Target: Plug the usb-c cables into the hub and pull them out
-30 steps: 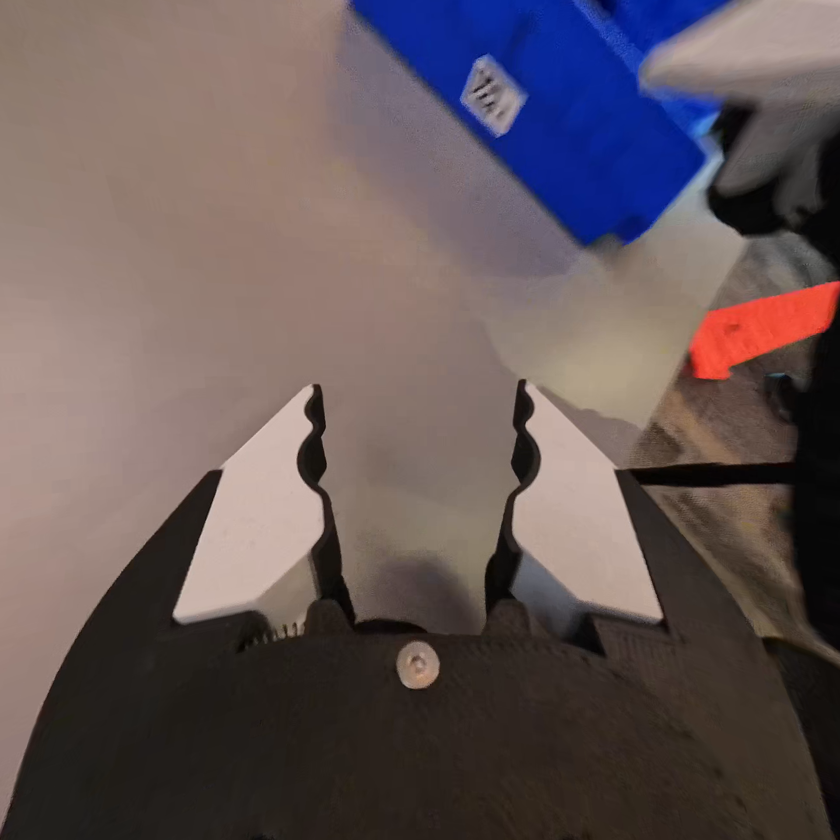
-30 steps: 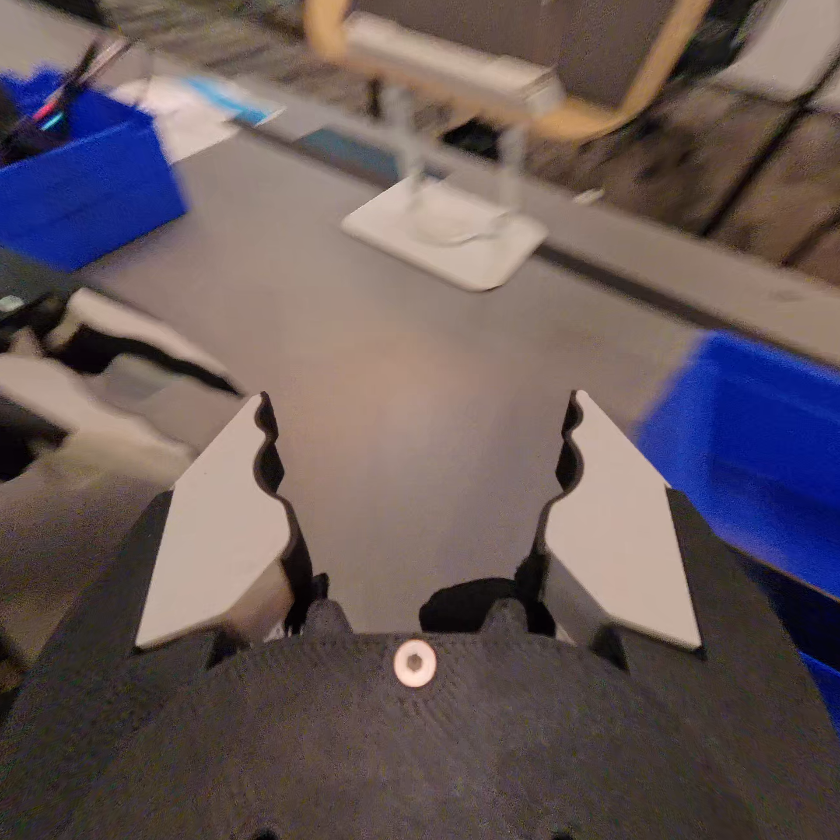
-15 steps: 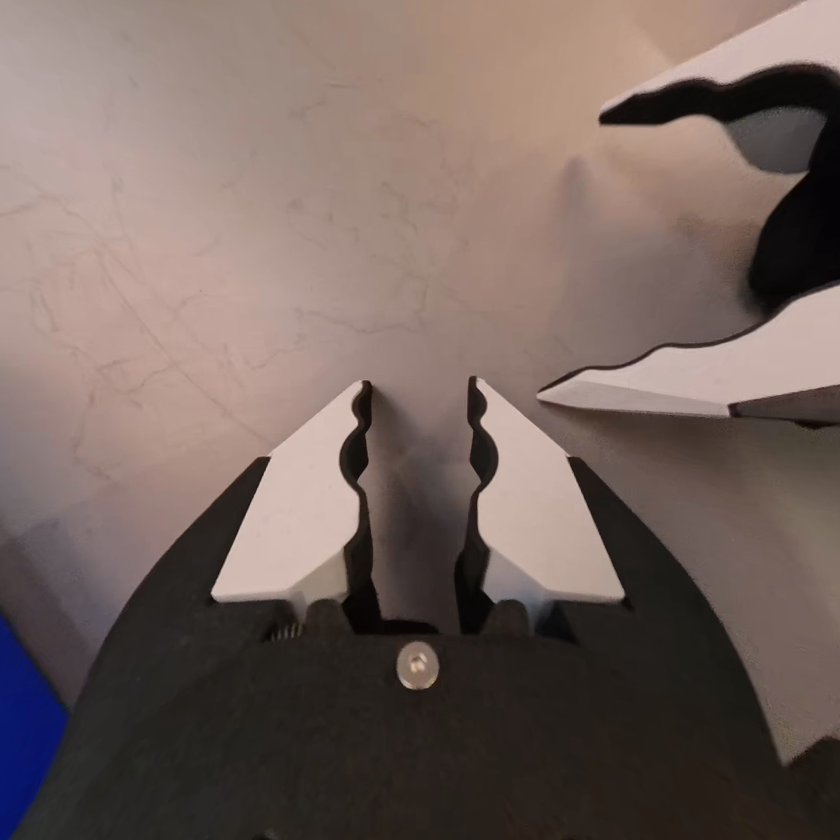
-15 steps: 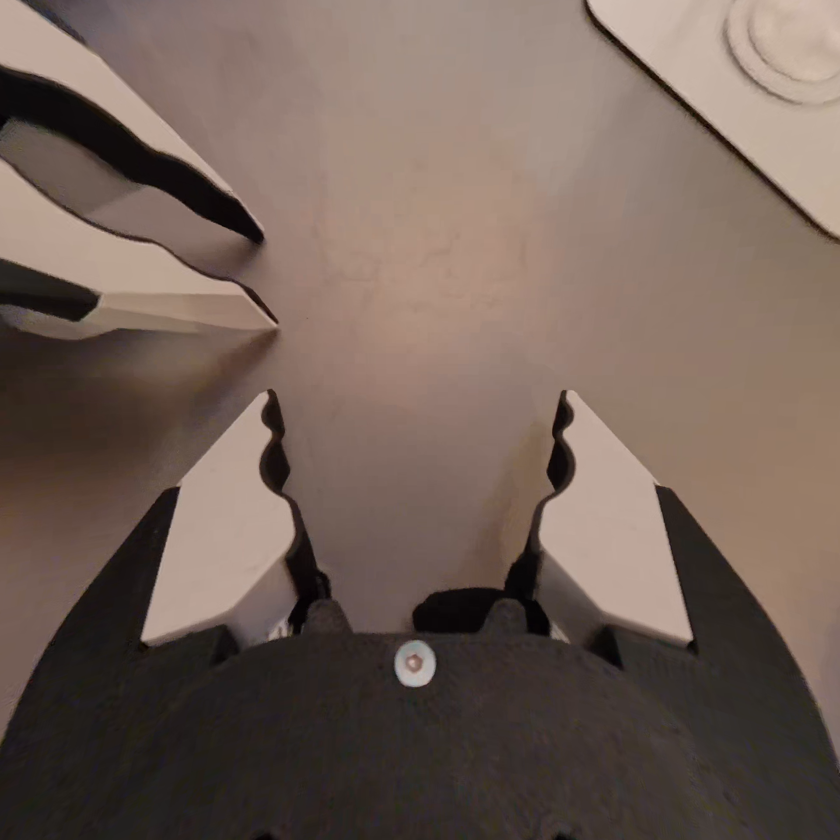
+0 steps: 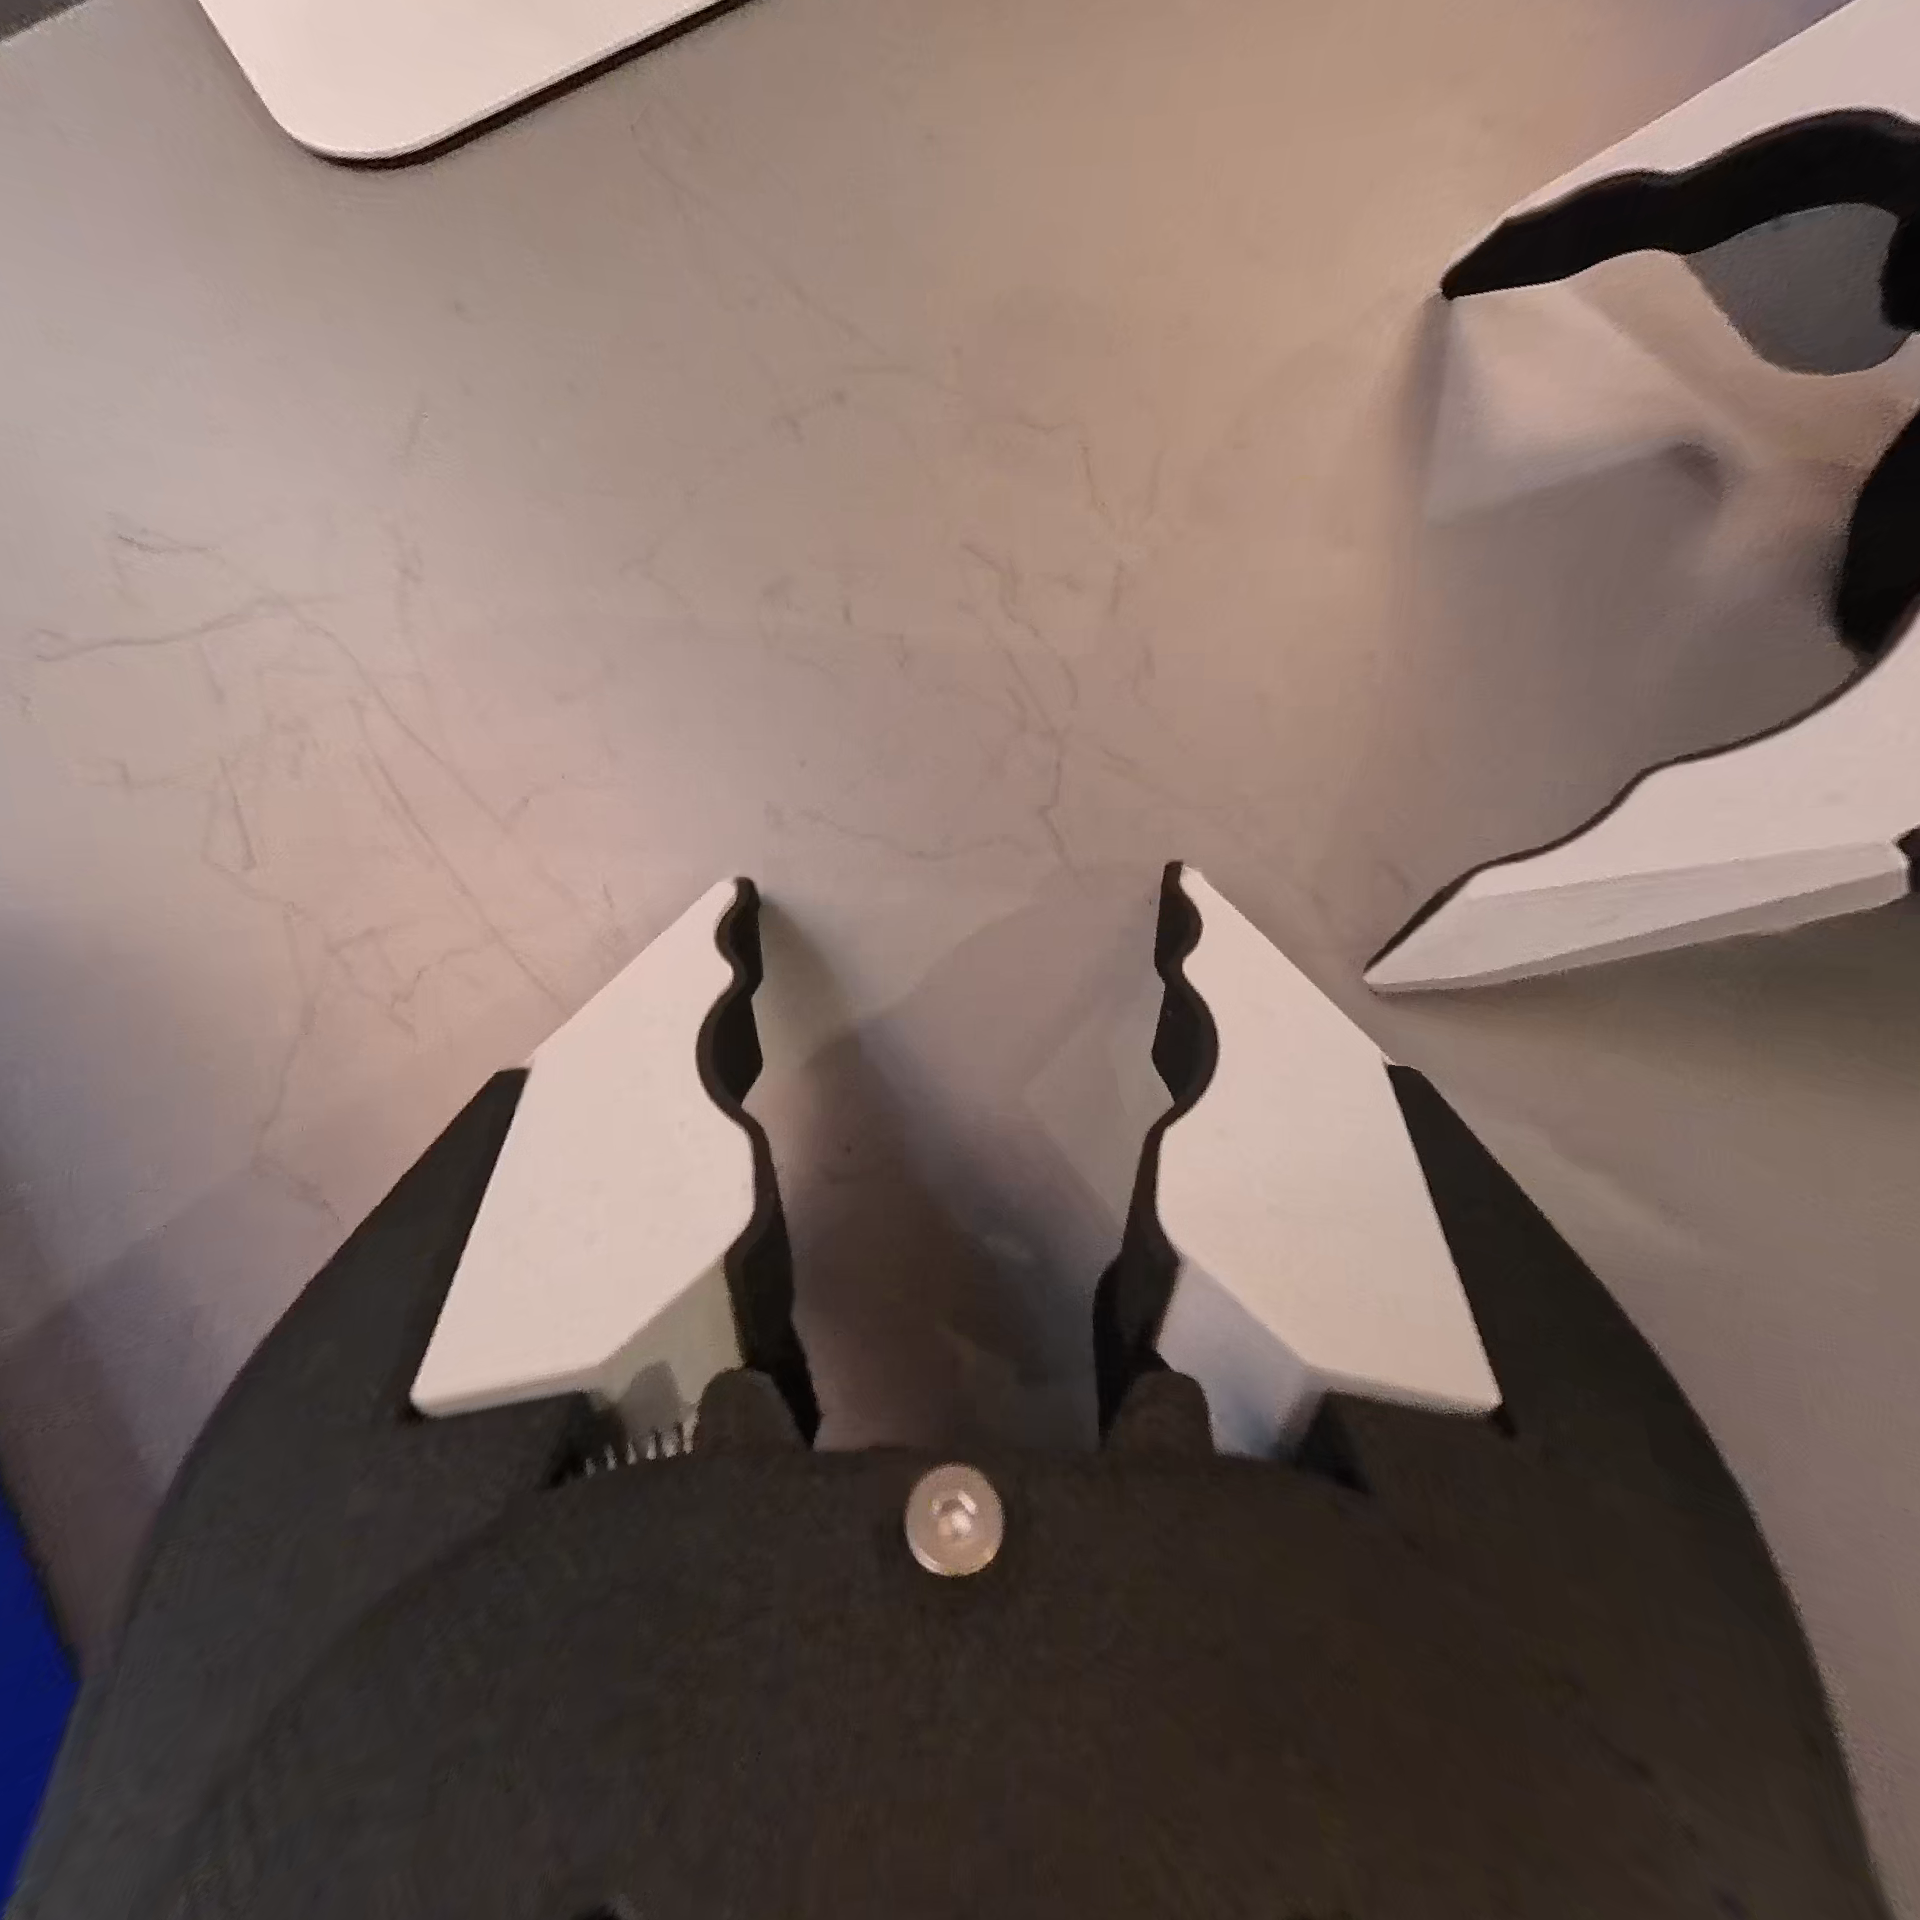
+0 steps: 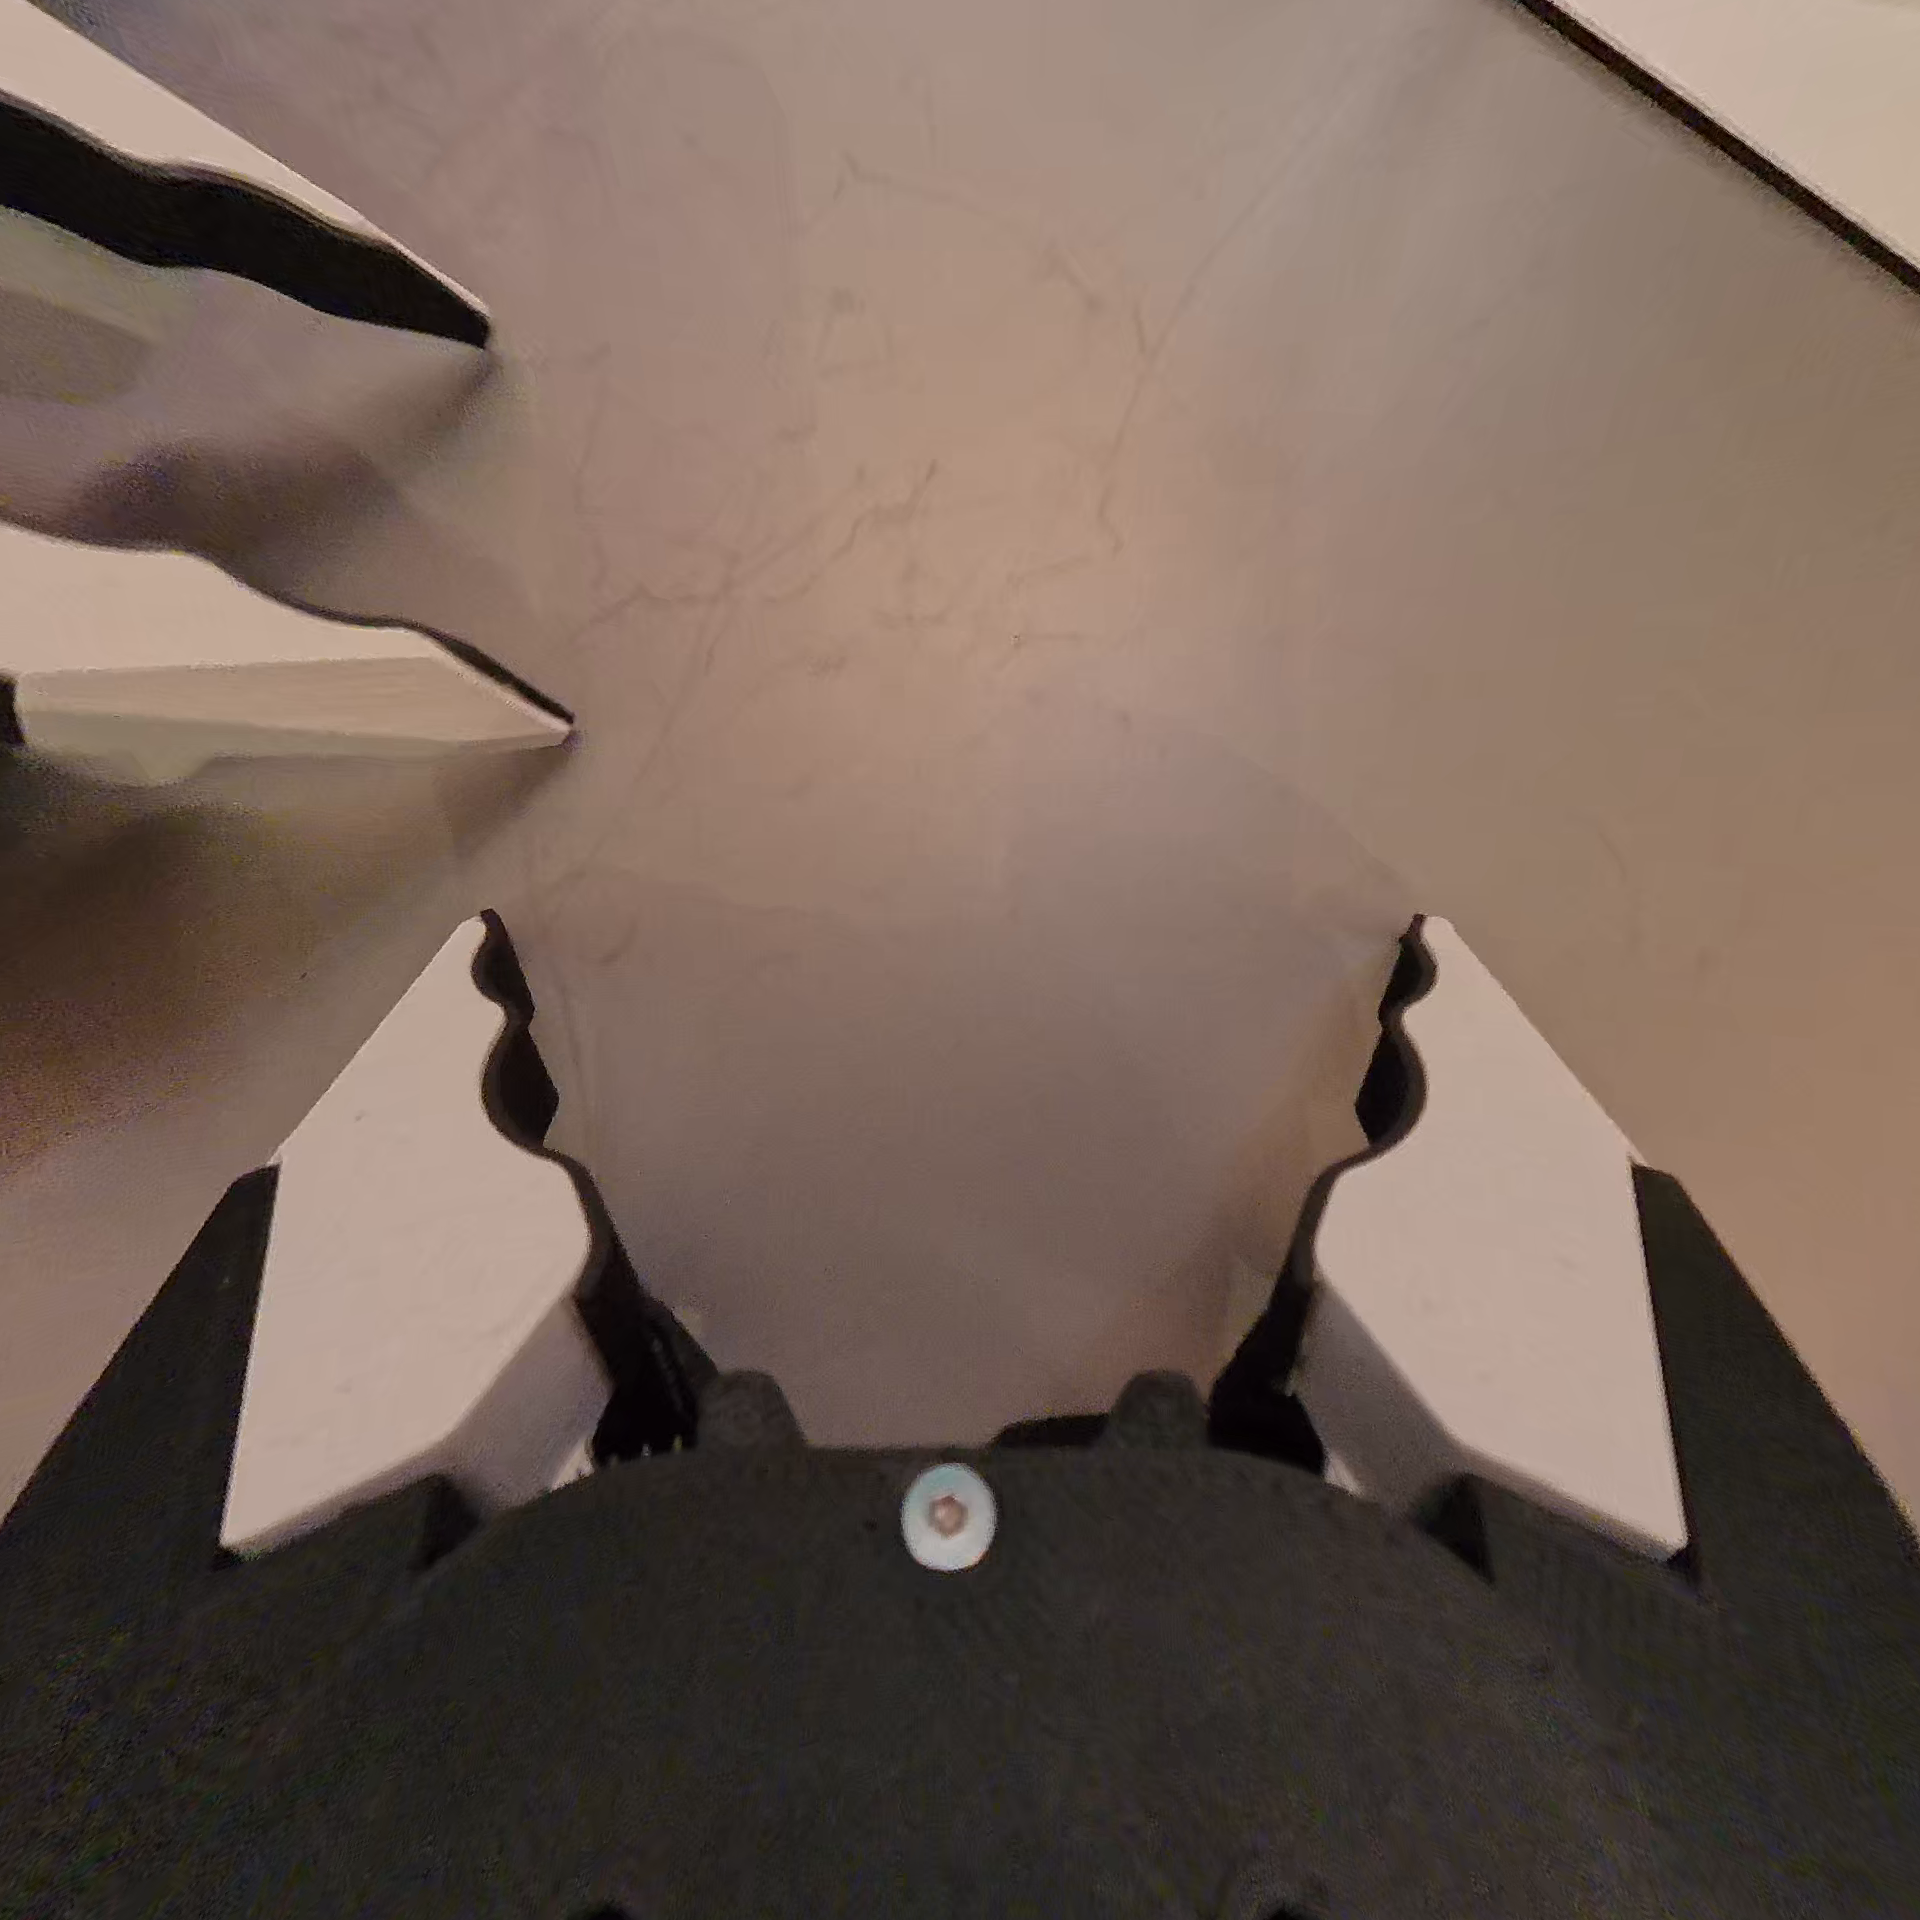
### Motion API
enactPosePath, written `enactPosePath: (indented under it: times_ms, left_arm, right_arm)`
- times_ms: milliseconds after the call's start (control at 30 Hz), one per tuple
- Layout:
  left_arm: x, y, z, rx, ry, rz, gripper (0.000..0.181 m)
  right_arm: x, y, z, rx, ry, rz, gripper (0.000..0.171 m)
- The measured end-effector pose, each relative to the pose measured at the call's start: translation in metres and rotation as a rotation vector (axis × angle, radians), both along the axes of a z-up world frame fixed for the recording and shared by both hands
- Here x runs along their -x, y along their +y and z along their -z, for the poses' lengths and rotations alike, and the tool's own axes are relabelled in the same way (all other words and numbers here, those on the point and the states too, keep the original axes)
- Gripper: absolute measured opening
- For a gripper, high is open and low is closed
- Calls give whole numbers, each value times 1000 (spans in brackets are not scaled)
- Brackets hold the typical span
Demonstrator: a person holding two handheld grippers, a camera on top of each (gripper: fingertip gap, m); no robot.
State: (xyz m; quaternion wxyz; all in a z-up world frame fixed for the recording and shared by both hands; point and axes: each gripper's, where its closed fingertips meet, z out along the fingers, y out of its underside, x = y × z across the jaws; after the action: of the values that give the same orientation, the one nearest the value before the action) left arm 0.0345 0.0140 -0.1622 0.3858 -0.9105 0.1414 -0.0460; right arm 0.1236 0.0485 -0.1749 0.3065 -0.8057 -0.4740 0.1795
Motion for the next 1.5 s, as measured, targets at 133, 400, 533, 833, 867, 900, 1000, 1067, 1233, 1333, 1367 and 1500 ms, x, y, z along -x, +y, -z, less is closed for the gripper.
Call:
enactPosePath:
  times_ms: [133,400,533,833,867,900,1000,1067,1233,1333,1367,1500]
  left_arm:
    - [9,-6,-9,-104,165,-29,84]
    - [70,-2,-5,-125,621,-231,0]
    - [65,-3,-5,-106,744,-227,0]
    - [55,0,-11,30,274,-197,78]
    - [58,-1,-11,34,268,-210,81]
    - [53,-2,-11,37,232,-193,80]
    - [40,-1,-28,-38,177,-142,110]
    - [26,-2,-36,-60,86,-88,111]
    - [11,-9,5,109,5,-23,116]
    - [12,-1,7,62,-8,-4,131]
    - [14,2,8,66,-6,9,137]
    - [15,8,13,87,3,36,157]
  right_arm:
    - [-1,0,0,-1,2,11,155]
    - [-3,-1,-1,-6,1,29,155]
    - [-4,-2,-2,-22,2,31,154]
    - [-5,-3,-1,4,4,6,155]
    - [-5,-4,-1,4,4,6,155]
    - [-5,-4,-1,5,4,5,155]
    - [-5,-4,-1,5,4,4,155]
    - [-5,-4,-1,4,4,4,155]
    - [-4,-4,-1,3,3,3,155]
    - [-3,-3,-1,2,3,2,156]
    - [-3,-3,-1,2,3,2,156]
    - [-3,-3,-1,2,3,2,156]
